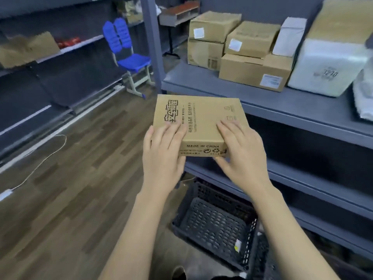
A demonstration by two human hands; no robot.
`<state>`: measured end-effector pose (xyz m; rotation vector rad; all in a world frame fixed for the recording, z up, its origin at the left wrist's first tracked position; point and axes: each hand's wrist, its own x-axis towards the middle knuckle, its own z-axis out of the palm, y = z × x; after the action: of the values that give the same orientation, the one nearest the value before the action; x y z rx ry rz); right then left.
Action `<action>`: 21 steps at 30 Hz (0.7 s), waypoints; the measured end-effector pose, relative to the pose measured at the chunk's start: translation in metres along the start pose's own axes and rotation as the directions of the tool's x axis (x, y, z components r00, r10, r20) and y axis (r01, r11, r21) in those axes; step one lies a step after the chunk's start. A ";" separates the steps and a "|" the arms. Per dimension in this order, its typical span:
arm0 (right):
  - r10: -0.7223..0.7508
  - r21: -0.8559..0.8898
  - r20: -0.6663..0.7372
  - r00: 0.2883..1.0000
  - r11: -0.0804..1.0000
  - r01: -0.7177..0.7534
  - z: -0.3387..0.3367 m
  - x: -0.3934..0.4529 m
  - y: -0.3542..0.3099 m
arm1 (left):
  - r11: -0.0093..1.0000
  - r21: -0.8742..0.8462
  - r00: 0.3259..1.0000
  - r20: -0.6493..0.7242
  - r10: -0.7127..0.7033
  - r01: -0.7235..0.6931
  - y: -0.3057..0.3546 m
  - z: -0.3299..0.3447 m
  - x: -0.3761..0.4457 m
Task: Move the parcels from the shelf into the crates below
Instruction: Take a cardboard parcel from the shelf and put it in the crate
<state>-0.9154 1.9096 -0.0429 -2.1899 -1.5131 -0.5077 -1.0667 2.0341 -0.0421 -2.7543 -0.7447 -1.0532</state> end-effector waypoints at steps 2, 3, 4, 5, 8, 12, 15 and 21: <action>0.054 -0.030 0.001 0.999 0.998 -0.054 -0.007 -0.002 0.010 | 0.997 -0.050 0.998 -0.026 0.055 -0.056 0.006 0.009 0.011; 0.092 -0.037 0.018 0.996 0.995 -0.092 -0.011 -0.004 0.016 | 0.994 -0.078 0.996 -0.043 0.080 -0.083 0.009 0.014 0.016; 0.133 -0.042 0.040 0.990 0.990 -0.132 -0.016 -0.005 0.021 | 0.989 -0.104 0.993 -0.058 0.104 -0.109 0.012 0.020 0.021; 0.173 -0.050 0.069 0.983 0.984 -0.170 -0.021 -0.007 0.028 | 0.983 -0.125 0.989 -0.070 0.129 -0.137 0.016 0.026 0.026; 0.260 -0.092 0.202 0.944 0.965 -0.246 -0.042 -0.009 0.050 | 0.962 -0.163 0.974 -0.096 0.205 -0.219 0.027 0.040 0.042; 0.360 -0.009 0.401 0.842 0.921 -0.389 -0.077 -0.001 0.080 | 0.943 -0.167 0.953 -0.152 0.264 -0.288 0.041 0.055 0.055; 0.368 0.043 0.417 0.831 0.906 -0.422 -0.097 0.012 0.096 | 0.942 -0.148 0.939 -0.217 0.266 -0.301 0.047 0.063 0.060; 0.459 0.306 0.385 0.801 0.755 -0.580 -0.110 0.031 0.105 | 0.934 -0.151 0.920 -0.282 0.271 -0.322 0.044 0.071 0.067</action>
<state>-0.8119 1.8418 0.0515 -2.2566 -0.9190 0.3105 -0.9599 2.0409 -0.0488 -2.6859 -0.1845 -1.4381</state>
